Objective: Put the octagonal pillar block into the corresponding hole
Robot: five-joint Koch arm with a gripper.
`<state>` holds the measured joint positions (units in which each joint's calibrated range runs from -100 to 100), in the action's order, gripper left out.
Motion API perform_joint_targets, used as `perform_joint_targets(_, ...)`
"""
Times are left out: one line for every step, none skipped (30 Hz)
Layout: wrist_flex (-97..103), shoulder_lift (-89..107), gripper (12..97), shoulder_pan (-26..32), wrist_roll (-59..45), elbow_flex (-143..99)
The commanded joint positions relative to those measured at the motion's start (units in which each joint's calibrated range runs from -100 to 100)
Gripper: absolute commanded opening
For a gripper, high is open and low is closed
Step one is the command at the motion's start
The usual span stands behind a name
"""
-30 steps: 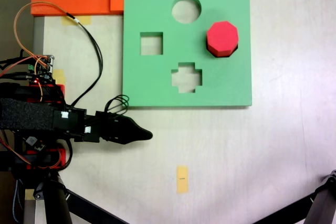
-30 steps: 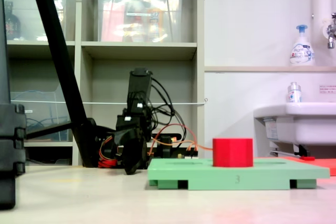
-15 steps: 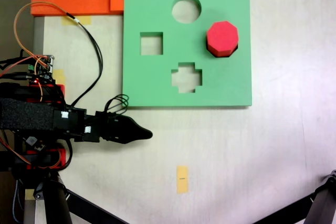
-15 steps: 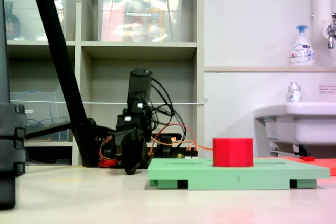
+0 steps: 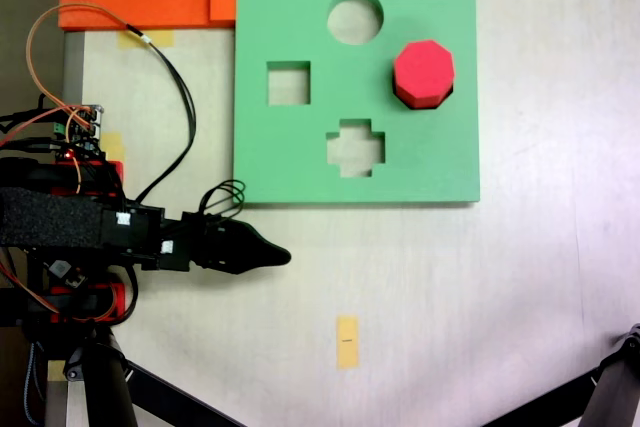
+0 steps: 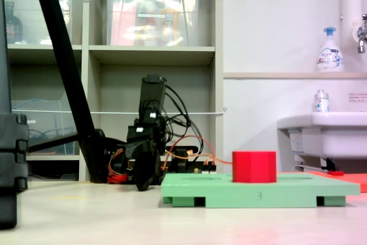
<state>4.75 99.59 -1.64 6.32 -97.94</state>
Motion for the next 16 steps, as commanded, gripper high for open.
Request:
perform_joint_targets(-2.3,0.4,49.8,0.1,-0.6,-2.1)
perform_joint_targets(-2.3,0.4,49.8,0.1,-0.6,-2.1)
perform_joint_targets(-2.3,0.4,49.8,0.1,-0.6,-2.1)
perform_joint_targets(-2.3,0.4,49.8,0.1,-0.6,-2.1)
perform_joint_targets(-2.3,0.4,49.8,0.1,-0.6,-2.1)
perform_joint_targets(-2.3,0.4,49.8,0.1,-0.6,-2.1)
perform_joint_targets(-2.3,0.4,49.8,0.1,-0.6,-2.1)
perform_joint_targets(-2.3,0.4,49.8,0.1,-0.6,-2.1)
perform_joint_targets(-2.3,0.4,49.8,0.1,-0.6,-2.1)
perform_joint_targets(-2.3,0.4,49.8,0.1,-0.6,-2.1)
perform_joint_targets(-2.3,0.4,49.8,0.1,-0.6,-2.1)
perform_joint_targets(-2.3,0.4,49.8,0.1,-0.6,-2.1)
perform_joint_targets(-2.3,0.4,49.8,0.1,-0.6,-2.1)
perform_joint_targets(-2.3,0.4,49.8,0.1,-0.6,-2.1)
perform_joint_targets(-2.3,0.4,49.8,0.1,-0.6,-2.1)
perform_joint_targets(-2.3,0.4,49.8,0.1,-0.6,-2.1)
